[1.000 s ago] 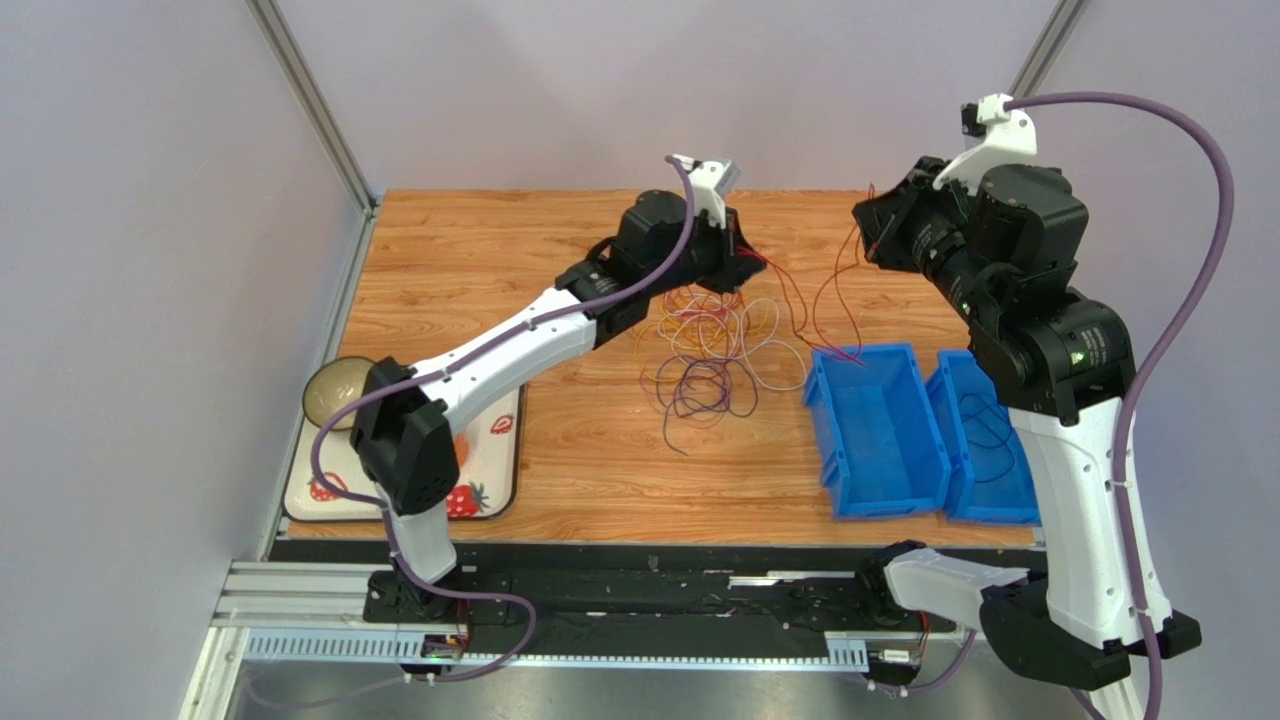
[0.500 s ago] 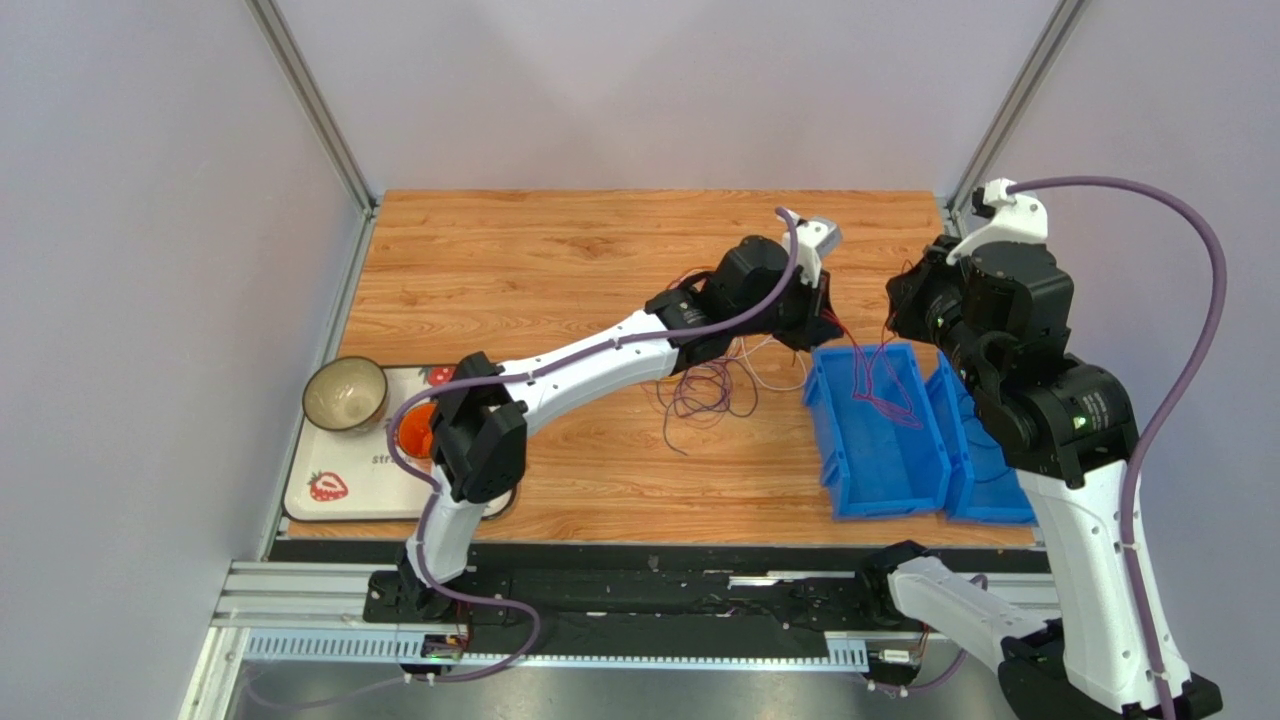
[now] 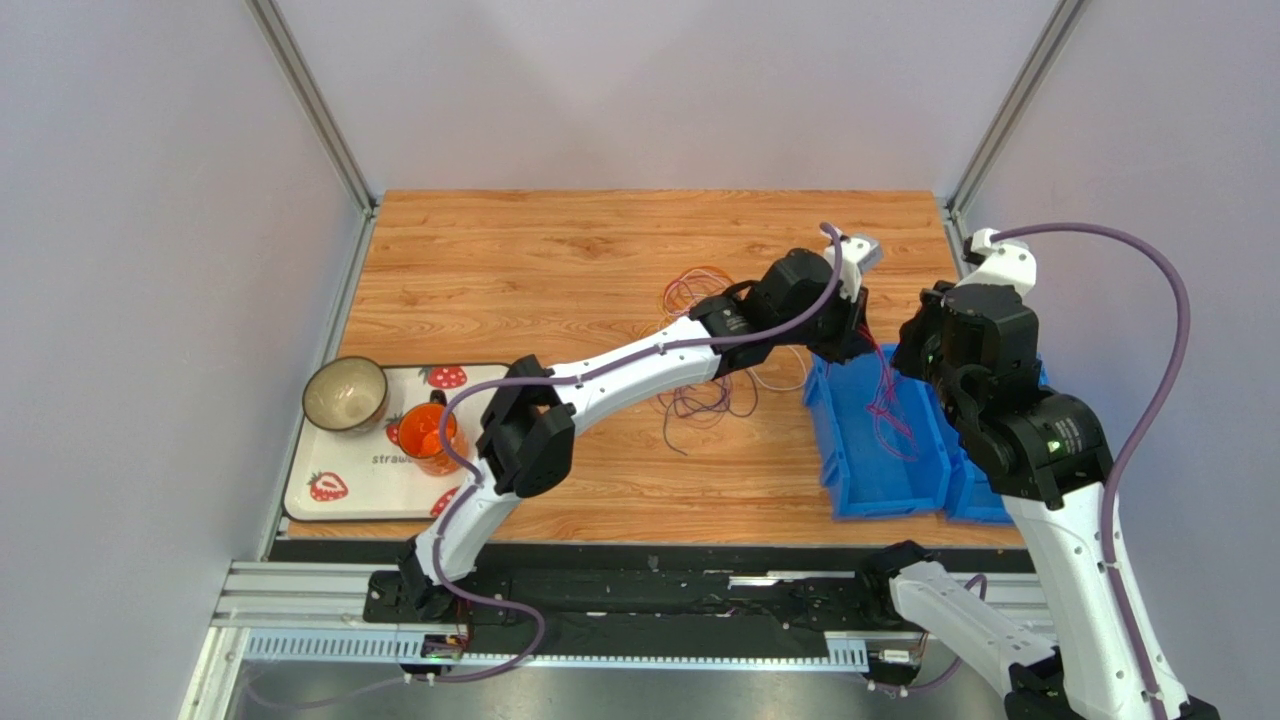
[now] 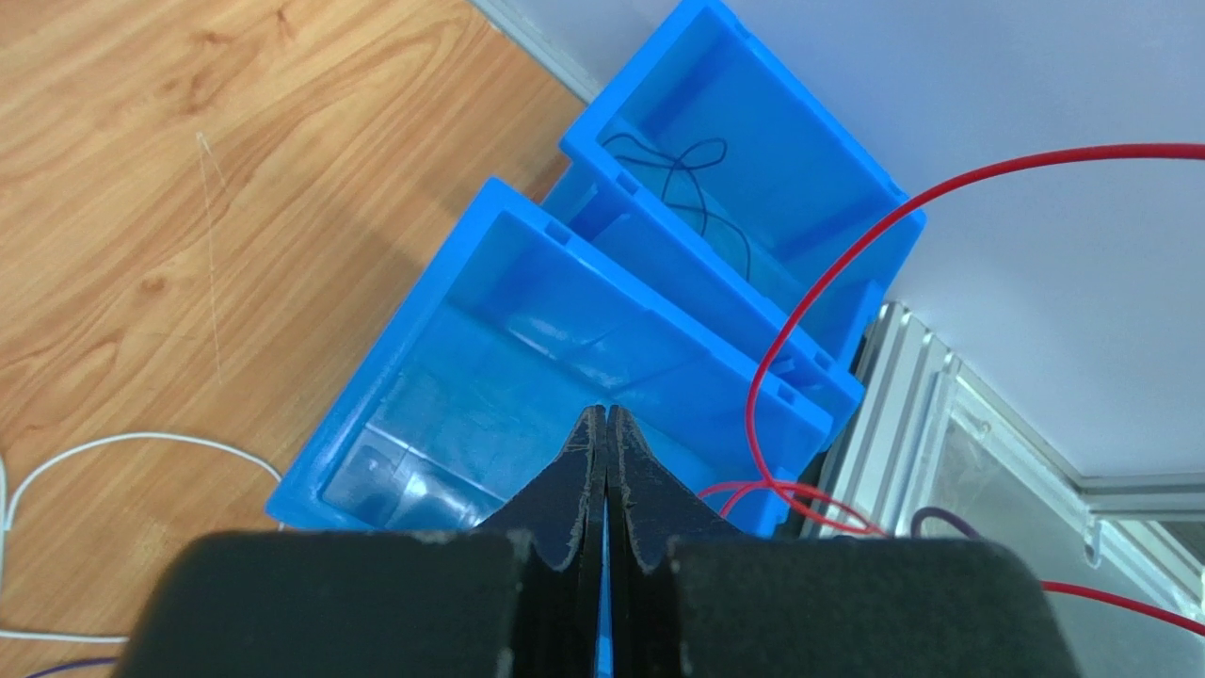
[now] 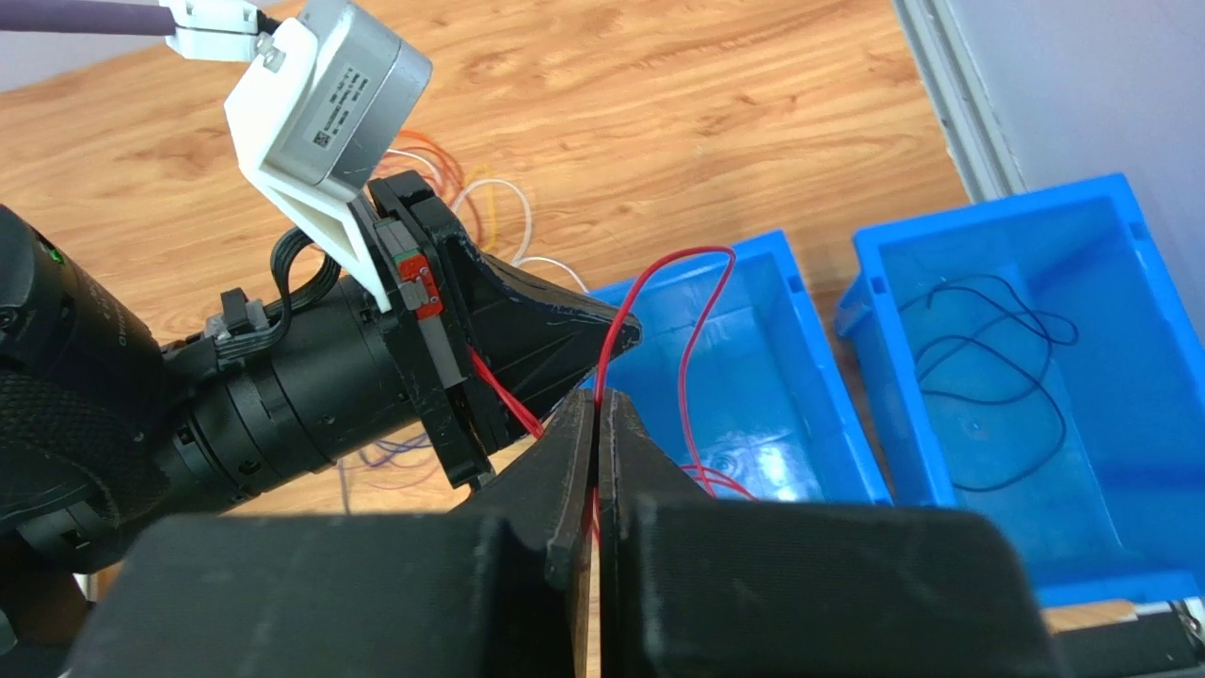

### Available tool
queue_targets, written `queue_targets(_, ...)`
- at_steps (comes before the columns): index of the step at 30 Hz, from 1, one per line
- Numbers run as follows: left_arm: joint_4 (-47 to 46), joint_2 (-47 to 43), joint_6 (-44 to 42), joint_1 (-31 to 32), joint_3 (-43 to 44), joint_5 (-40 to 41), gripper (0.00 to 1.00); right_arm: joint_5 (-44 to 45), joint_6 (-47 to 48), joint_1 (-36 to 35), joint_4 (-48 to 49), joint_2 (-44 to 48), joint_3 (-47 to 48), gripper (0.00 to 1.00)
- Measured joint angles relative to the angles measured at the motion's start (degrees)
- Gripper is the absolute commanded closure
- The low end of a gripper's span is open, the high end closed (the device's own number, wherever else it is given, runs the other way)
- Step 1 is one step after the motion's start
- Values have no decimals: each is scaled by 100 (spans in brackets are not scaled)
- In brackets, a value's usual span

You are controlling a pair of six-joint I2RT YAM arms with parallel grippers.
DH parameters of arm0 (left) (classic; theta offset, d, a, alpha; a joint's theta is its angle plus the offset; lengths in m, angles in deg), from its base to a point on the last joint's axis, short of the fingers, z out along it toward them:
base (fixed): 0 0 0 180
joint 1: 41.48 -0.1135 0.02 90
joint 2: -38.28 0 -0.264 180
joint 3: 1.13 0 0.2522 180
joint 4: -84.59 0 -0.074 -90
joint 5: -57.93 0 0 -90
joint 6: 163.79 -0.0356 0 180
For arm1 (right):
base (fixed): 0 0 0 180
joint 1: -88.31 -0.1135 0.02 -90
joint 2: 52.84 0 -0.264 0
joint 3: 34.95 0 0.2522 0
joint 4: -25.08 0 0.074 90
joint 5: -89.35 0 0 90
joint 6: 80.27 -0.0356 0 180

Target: Untangle the cables

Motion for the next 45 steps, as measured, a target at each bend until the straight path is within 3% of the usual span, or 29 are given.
queue_targets(8,299,688,2,61,662,37,100,481,-74,70,9,39,-629,99)
queue_targets(11,352,863,2,59,859,66,100,612,-144,162,-7,39,-769,80)
queue_targets(12,358,894,2,59,887,76,100,645,-168,195,-11,39,-791,65)
queue_targets(14,365,946,2,59,920,94,100,695,-205,258,-11,37,-798,49)
queue_targets(17,372,979,4,59,920,114,100,739,-201,310,-9,37,-793,39)
queue_targets(35,352,1040,-4,59,925,153,100,184,-184,313,-44,153,-614,44)
queue_targets(45,223,1025,-24,59,343,133,100,-68,-175,337,-50,-28,-1075,41)
